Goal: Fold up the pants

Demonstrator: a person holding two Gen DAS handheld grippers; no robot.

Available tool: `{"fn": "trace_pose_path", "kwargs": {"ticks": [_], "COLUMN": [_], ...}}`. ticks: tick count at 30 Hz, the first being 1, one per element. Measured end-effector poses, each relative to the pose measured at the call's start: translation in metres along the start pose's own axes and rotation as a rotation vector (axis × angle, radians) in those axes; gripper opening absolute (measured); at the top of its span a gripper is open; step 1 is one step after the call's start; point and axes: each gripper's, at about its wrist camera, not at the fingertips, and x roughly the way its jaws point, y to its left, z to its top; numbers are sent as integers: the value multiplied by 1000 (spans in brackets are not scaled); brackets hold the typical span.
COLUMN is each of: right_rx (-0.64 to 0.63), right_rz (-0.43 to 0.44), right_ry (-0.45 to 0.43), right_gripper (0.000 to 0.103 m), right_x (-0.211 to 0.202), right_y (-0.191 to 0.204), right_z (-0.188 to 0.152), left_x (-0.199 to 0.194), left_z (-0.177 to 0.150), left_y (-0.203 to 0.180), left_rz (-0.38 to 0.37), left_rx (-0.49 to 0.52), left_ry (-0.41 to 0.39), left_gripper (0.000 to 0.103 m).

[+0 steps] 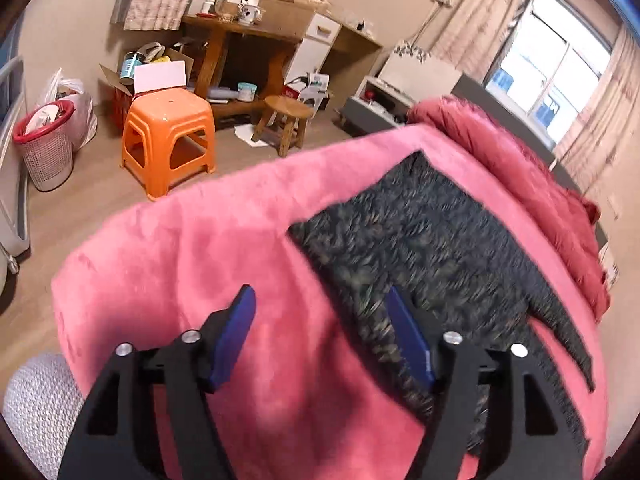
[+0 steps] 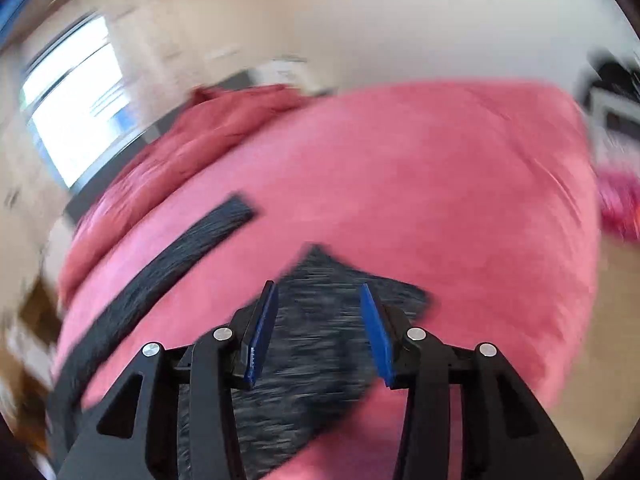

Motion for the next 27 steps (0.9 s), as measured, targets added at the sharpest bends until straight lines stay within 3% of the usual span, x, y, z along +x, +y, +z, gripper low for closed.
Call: {"fn": "trace_pose_path", "kwargs": {"ticks": [5,6,9,12,18,21,25,27], "right_rx": [-267,-298,-400,-433,-430,-430,-444,-434], "right_rz": [208,218,226,238,213,209,197,201], "right_ry": [132,147,185,204,225,225,218,218], "right_gripper": [46,46,46,46,46,47,49,50], "right_x": [34,41,68,83,99,101,103,106], "right_y": [100,112,149,160,162,166,165,168], "right_z": [-23,-29,-50,-68,-82,-84,-88,-89], "left_x": [16,22,41,66,107,138,182,208], "left_z": [17,19,27,39,74,93,118,131], "left_y": [-39,-51,-83,-113,-152,-169,-183,-188], "left_rz": [-84,-99,-126,-140,-109,-53,-66,-30], "left_rx": [86,122,200,287,359,369,331,323], "left_ry": [54,71,122,161,166,162,178,184], "left_gripper": [82,88,93,95,98,98,98,97]}}
